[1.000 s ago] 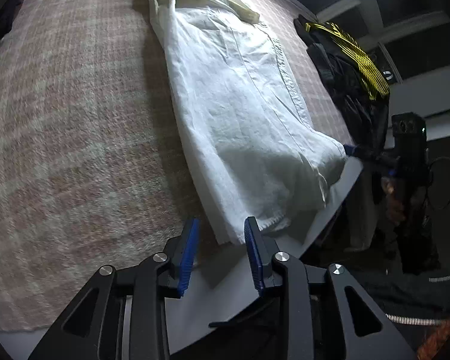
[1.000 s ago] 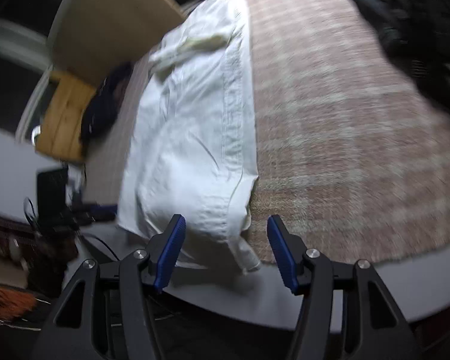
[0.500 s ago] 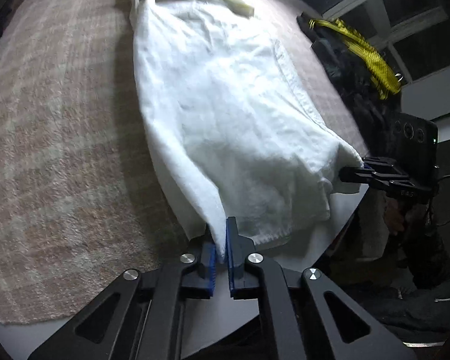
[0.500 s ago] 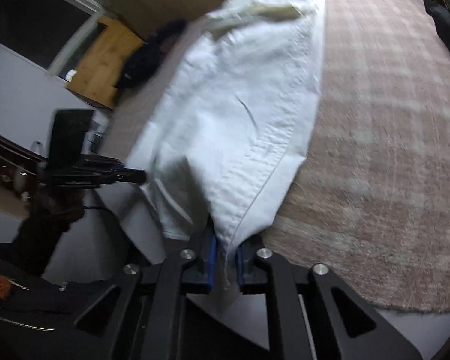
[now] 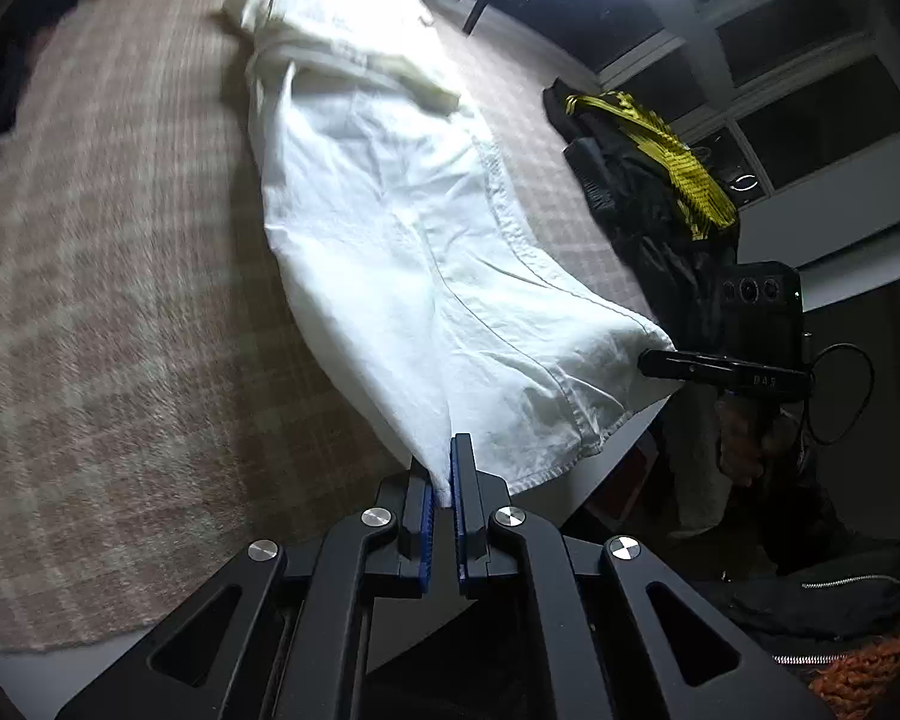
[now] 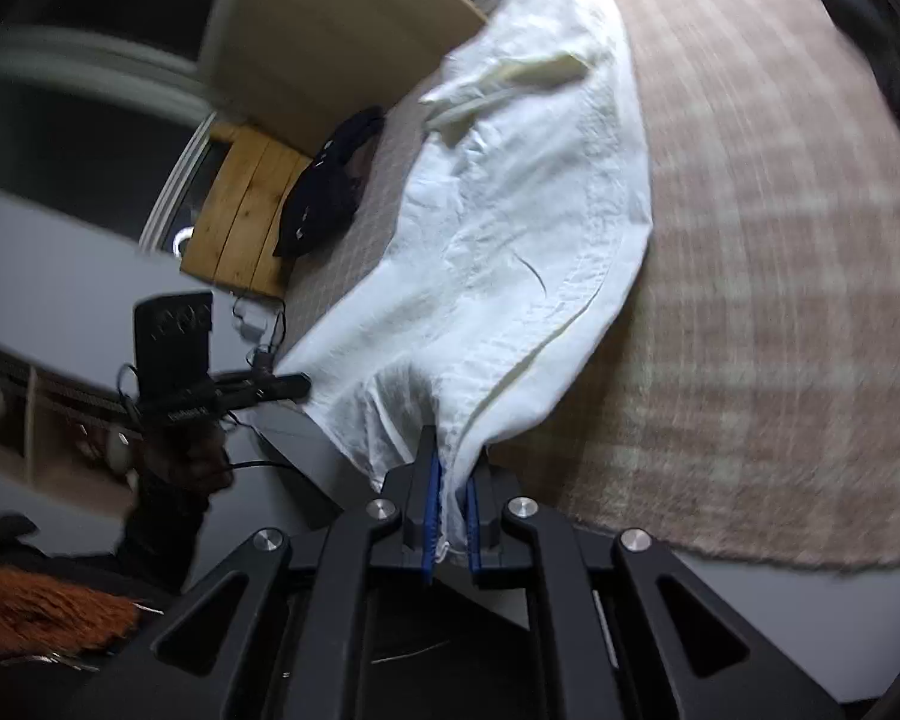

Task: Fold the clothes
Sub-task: 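Lift the hem with both grippers and fold it toward the collar, then open both grippers and release the folded hem onto the shirt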

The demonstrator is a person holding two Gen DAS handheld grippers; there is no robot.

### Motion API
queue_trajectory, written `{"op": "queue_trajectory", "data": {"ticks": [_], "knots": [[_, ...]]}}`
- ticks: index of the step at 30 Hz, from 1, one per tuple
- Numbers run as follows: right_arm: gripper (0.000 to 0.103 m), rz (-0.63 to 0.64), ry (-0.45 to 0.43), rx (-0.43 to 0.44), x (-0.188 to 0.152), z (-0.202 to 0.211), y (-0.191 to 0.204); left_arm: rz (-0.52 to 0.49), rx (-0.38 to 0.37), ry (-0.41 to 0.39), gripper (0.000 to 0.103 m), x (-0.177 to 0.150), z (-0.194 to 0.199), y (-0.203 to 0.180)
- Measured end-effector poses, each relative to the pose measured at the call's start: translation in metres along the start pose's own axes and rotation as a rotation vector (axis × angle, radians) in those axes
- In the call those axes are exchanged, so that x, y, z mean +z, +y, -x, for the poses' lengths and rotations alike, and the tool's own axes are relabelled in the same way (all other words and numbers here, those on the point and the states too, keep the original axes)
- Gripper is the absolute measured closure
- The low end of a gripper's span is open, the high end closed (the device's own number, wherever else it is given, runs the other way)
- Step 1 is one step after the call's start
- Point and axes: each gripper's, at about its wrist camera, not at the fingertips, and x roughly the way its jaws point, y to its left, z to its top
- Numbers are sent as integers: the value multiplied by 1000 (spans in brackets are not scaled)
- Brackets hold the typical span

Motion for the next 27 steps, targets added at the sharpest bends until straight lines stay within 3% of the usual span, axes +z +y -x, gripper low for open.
{"op": "queue_trajectory", "data": {"ticks": [5, 8, 10, 12, 13, 15, 16, 18, 19, 22, 27], "knots": [[96, -149, -63, 116, 28, 10, -4, -24, -14, -4, 99, 36, 15, 11], [96, -124, -97, 88, 74, 11, 17, -92, 26, -28, 99, 98, 24, 15], [94, -115, -103, -9, 125, 4, 21, -125, 44, -35, 92, 143, 19, 22], [76, -113, -88, -135, 176, -9, 19, -133, 109, -37, 89, 168, 16, 32], [60, -122, -69, -175, 188, -13, 17, -134, 145, -38, 89, 178, 14, 38], [60, -137, -32, -252, 211, -19, 12, -137, 218, -38, 88, 199, 12, 49], [59, -111, -51, -250, 208, -12, 17, -151, 253, -51, 85, 200, 16, 50], [56, -58, -87, -247, 202, 1, 27, -172, 255, -88, 70, 189, 32, 53], [52, -27, -110, -256, 195, 7, 32, -181, 251, -106, 67, 183, 40, 55], [50, 66, -125, -317, 178, 12, 40, -183, 239, -136, 66, 164, 49, 60], [50, 203, -91, -398, 193, -25, 30, -141, 162, -90, 63, 152, 14, 67]]}}
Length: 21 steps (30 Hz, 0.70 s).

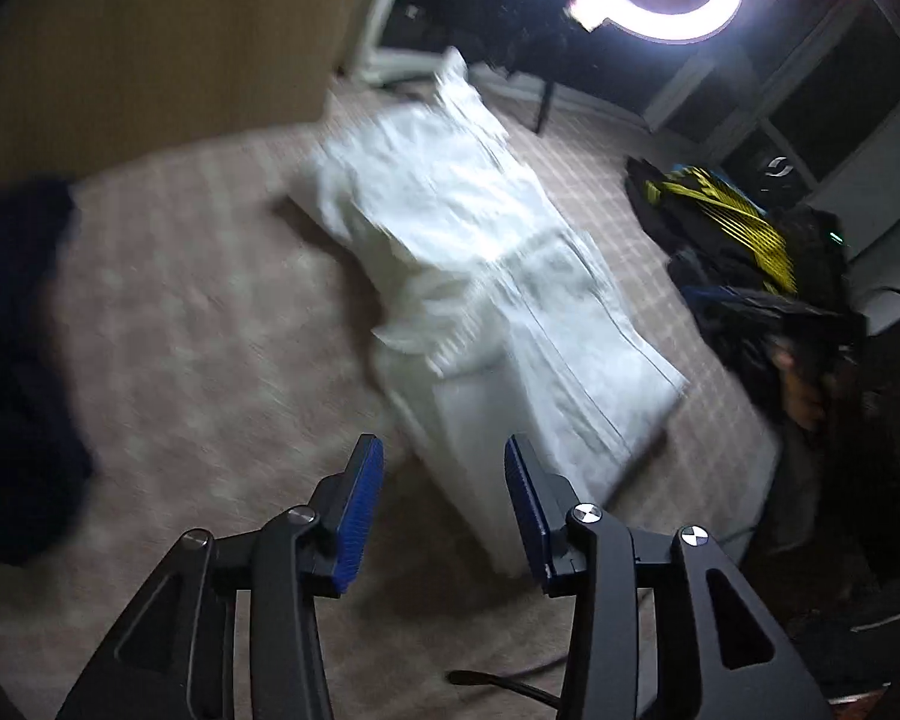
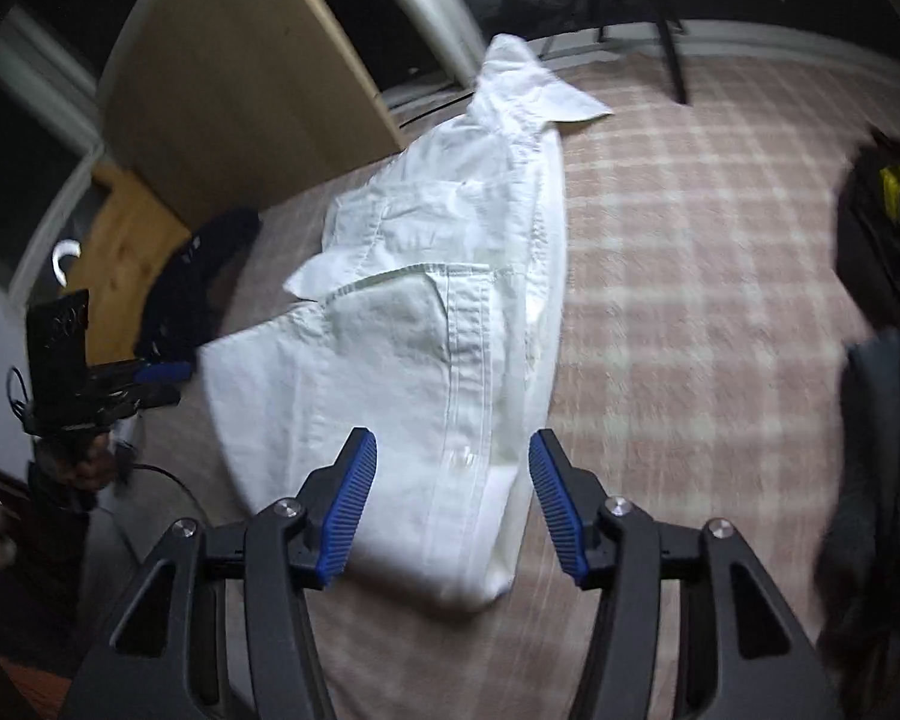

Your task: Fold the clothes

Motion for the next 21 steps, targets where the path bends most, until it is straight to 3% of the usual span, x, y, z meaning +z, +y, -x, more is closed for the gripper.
{"op": "queue_trajectory", "data": {"ticks": [5, 10, 15, 16, 17, 19, 20, 21], "knots": [[50, 53, 34, -39, 22, -46, -2, 14, -15, -7, 62, 7, -28, -2], [50, 99, 53, -28, 26, -65, 2, -46, 147, 14, 56, 25, -55, 10], [51, 116, 48, -11, 26, -72, 2, -38, 62, 14, 57, 28, -58, 15], [53, 121, 42, -3, 26, -72, 3, -39, 36, 17, 59, 30, -59, 15], [63, 121, 41, -1, 26, -72, 2, -46, 23, 18, 60, 31, -60, 14], [79, 113, 38, 4, 28, -71, -1, -62, 15, 19, 74, 32, -61, 12], [85, 97, 32, 20, 27, -69, -4, -66, 9, 19, 89, 33, -59, 11], [88, 80, 27, 36, 27, -66, -7, -68, 0, 19, 96, 34, -58, 10]]}}
